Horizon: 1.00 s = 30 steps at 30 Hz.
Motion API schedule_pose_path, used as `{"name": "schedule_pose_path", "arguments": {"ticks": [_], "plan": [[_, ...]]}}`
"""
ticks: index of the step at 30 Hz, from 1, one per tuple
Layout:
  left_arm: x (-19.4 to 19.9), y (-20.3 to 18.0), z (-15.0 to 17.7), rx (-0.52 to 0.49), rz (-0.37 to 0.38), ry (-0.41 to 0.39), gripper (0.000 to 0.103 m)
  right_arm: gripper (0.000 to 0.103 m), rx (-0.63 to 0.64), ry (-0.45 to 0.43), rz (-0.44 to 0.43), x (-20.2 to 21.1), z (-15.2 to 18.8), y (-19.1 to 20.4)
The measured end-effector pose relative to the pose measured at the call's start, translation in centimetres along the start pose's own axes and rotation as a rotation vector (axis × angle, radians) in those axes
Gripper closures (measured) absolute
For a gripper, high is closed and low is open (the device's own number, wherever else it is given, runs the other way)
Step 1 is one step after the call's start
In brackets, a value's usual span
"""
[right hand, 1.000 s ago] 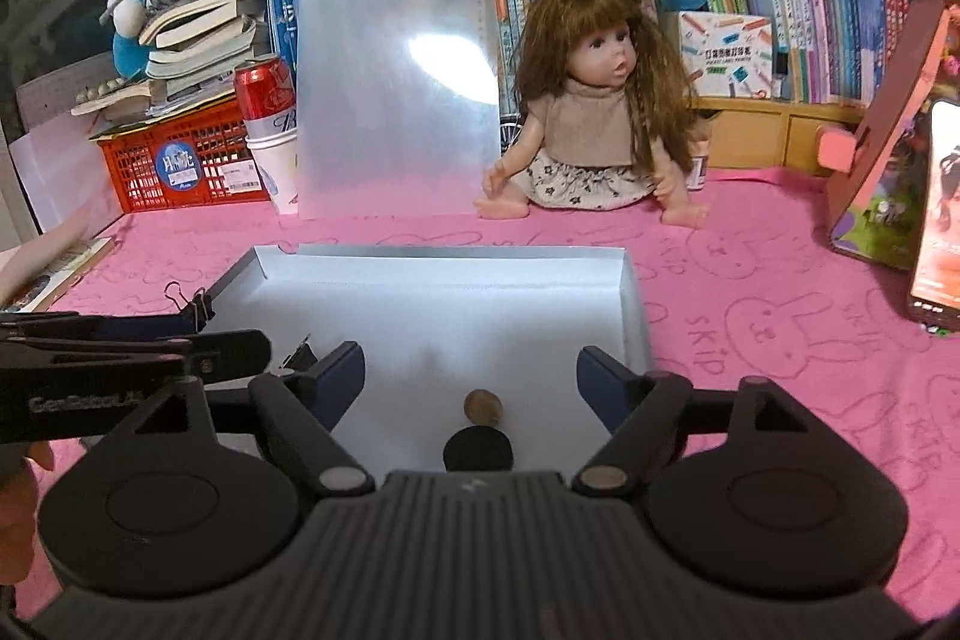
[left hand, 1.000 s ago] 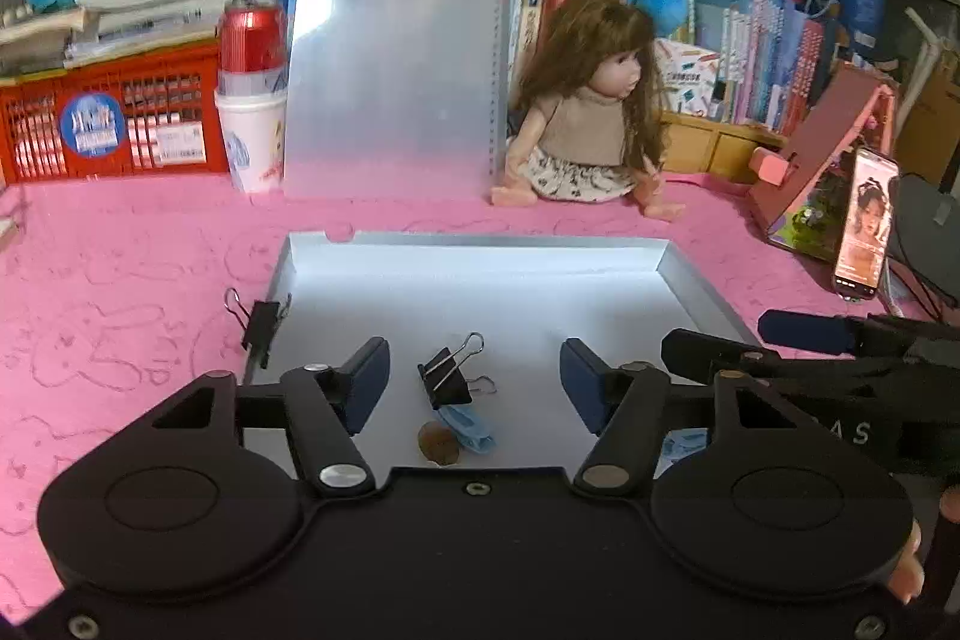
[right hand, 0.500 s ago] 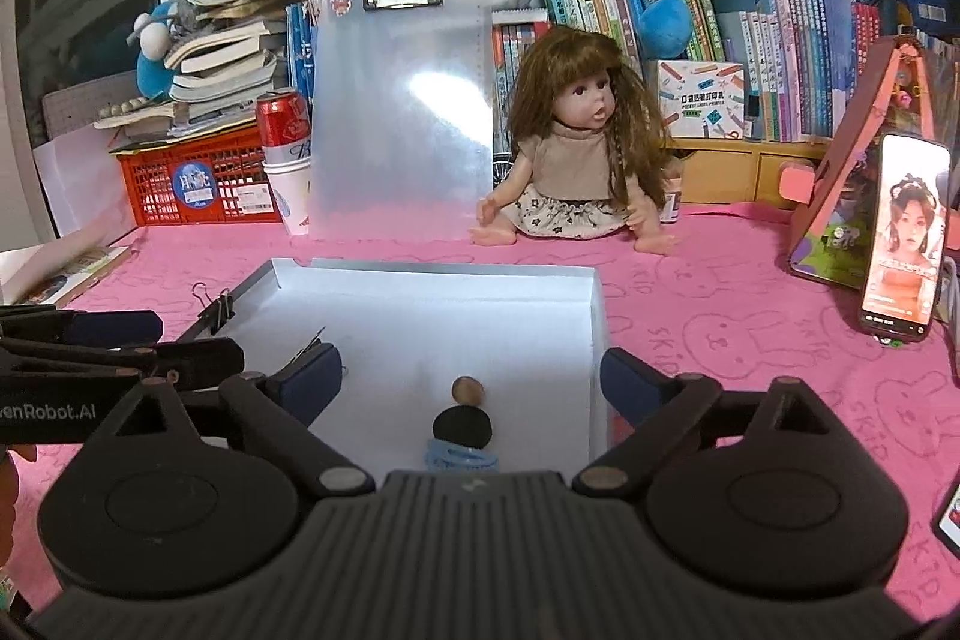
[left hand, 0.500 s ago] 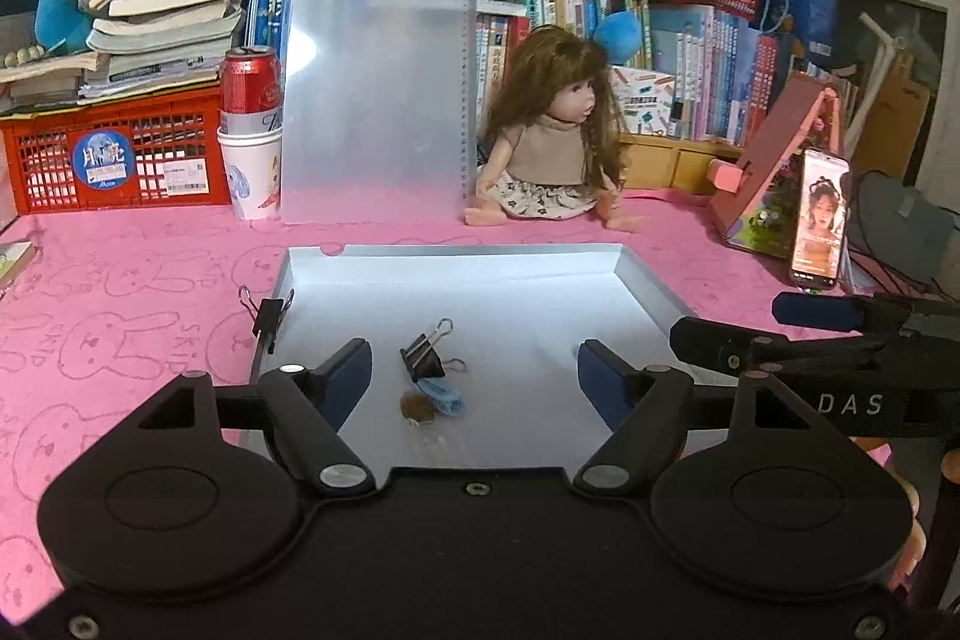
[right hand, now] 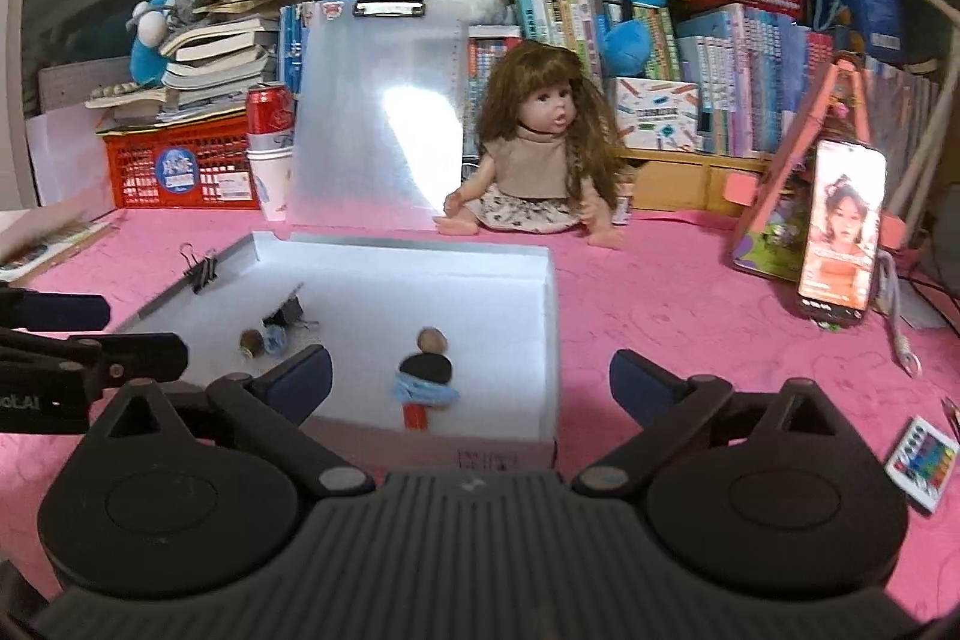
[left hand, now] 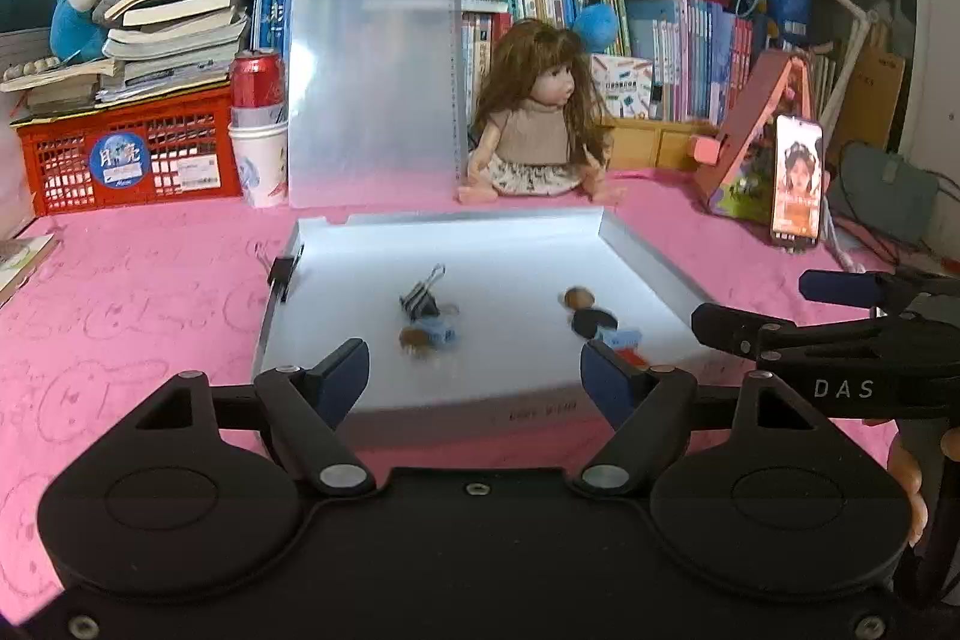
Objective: Organize rigid objects
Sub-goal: 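Lift both tools out of the box back toward the remaining items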
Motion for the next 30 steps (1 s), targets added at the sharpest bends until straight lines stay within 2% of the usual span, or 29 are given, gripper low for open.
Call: {"name": "schedule_pose_path", "arguments": {"ticks": [5, 7, 9, 15, 19, 30], "plan": [[-0.1, 0.1, 2.0, 0.030, -0.007, 0.041, 0.026, 0.000, -0.009, 0.004, 0.027, 0.3, 1.7, 0.1], [0.0, 0.3, 2.8, 0.049, -0.011, 0.047, 0.026, 0.000, -0.003, -0.008, 0.067, 0.7, 2.3, 0.1], [0.2, 0.5, 3.6, 0.080, -0.021, 0.049, 0.026, 0.000, 0.013, -0.034, 0.116, 1.4, 3.0, 0.2], [0.1, 0.5, 5.5, 0.119, -0.040, 0.071, 0.028, 0.000, 0.113, -0.081, 0.182, 2.9, 5.2, 1.6], [0.1, 0.2, 5.8, 0.093, -0.064, 0.063, 0.030, 0.000, 0.150, -0.088, 0.183, 3.1, 5.7, 2.4], [-1.1, 0.5, 6.4, 0.097, -0.097, 0.098, 0.038, 0.000, 0.095, -0.038, 0.136, 2.8, 7.0, 2.5]]}}
Point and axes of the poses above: each gripper's, at about its wrist camera, not at the fingertips, and x roughly against the way its jaws point, y to its left, z to its underside, the point moved 8 cm from there along -x, roughly the way its jaws point, and after that the axes turned 6 degrees about y, right-handed, at the moved point
